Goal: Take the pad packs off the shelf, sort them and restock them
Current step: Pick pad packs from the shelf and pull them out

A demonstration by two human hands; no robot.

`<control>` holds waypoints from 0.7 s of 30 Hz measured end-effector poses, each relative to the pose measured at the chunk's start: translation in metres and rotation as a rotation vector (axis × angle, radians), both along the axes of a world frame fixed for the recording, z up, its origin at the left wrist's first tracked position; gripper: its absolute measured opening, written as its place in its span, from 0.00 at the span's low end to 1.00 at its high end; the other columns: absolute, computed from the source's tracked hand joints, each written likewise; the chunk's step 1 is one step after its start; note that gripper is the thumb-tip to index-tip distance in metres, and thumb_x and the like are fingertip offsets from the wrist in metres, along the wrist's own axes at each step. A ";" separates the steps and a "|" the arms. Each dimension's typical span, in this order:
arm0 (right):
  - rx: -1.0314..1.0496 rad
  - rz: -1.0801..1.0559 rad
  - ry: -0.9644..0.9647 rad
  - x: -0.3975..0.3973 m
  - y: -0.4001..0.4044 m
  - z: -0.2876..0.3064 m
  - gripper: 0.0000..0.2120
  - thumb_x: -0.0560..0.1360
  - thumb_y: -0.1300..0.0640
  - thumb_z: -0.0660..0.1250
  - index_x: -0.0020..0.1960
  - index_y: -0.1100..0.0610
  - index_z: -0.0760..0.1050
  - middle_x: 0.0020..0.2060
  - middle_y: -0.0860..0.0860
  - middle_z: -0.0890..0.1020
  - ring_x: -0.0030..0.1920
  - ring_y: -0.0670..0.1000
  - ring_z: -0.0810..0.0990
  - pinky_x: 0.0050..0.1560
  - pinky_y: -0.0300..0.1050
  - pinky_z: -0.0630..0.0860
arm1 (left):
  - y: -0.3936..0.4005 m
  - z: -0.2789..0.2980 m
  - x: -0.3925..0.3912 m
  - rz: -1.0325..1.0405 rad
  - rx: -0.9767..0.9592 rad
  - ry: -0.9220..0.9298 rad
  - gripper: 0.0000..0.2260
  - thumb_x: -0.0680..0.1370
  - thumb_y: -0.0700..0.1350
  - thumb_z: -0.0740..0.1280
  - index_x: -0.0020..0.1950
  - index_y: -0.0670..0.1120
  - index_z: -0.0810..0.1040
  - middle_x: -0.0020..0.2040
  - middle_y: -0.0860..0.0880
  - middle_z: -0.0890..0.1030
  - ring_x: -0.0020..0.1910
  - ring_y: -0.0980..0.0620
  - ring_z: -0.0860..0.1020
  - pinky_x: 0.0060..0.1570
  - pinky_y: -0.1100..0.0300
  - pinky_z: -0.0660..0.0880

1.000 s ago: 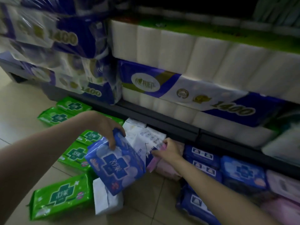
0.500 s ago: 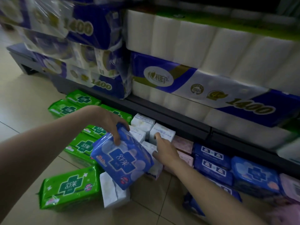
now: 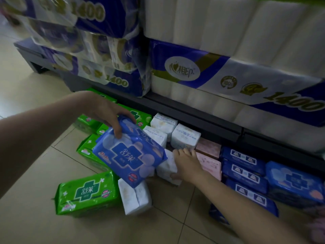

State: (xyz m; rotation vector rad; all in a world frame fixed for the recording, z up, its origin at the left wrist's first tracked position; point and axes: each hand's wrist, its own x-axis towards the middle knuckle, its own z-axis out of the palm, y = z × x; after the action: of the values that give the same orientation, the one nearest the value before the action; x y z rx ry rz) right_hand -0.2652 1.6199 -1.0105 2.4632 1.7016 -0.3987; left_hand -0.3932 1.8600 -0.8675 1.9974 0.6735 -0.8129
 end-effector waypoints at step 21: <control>-0.085 -0.278 0.408 0.076 -0.141 0.131 0.44 0.63 0.46 0.78 0.71 0.54 0.57 0.64 0.50 0.72 0.61 0.51 0.73 0.59 0.41 0.70 | -0.224 -0.012 0.108 -0.316 0.128 -0.440 0.38 0.65 0.40 0.78 0.71 0.47 0.64 0.65 0.48 0.72 0.57 0.55 0.72 0.48 0.72 0.67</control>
State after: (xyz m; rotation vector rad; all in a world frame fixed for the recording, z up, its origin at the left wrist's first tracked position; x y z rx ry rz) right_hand -0.1893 1.4788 -0.8791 2.6961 1.4156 -1.0433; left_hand -0.2850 1.6362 -0.8799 2.3328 0.1606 -0.4850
